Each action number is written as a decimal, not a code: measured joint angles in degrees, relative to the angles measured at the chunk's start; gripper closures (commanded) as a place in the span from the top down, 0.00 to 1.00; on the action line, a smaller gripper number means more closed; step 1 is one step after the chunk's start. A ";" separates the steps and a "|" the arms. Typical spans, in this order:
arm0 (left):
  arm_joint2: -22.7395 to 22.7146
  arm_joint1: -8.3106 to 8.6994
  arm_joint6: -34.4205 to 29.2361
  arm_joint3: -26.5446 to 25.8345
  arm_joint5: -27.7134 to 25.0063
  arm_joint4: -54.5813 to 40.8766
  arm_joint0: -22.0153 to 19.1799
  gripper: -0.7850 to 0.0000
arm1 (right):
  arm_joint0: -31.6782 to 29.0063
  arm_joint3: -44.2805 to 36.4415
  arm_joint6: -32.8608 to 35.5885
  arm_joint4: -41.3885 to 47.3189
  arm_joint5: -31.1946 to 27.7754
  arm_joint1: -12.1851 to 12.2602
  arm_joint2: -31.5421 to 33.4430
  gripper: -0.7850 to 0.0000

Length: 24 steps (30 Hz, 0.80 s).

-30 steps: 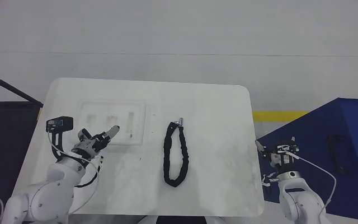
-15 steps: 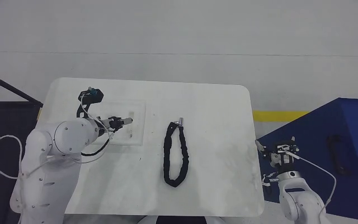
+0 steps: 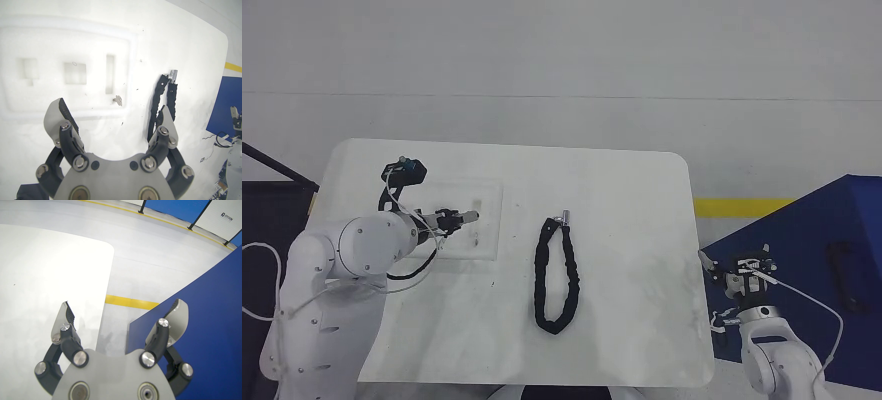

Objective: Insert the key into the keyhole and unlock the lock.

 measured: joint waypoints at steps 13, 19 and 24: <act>11.46 2.13 -4.20 10.67 -3.93 -7.21 -10.84 1.00 | 0.00 0.00 0.00 0.00 0.00 0.00 0.00 1.00; 18.08 4.18 -4.20 17.28 -3.92 -7.53 -14.89 0.97 | 0.00 0.00 0.00 0.00 0.00 0.00 0.00 1.00; 21.30 6.00 -4.20 20.41 -3.92 -11.33 -17.46 1.00 | 0.00 0.00 0.00 0.00 0.00 0.00 0.00 1.00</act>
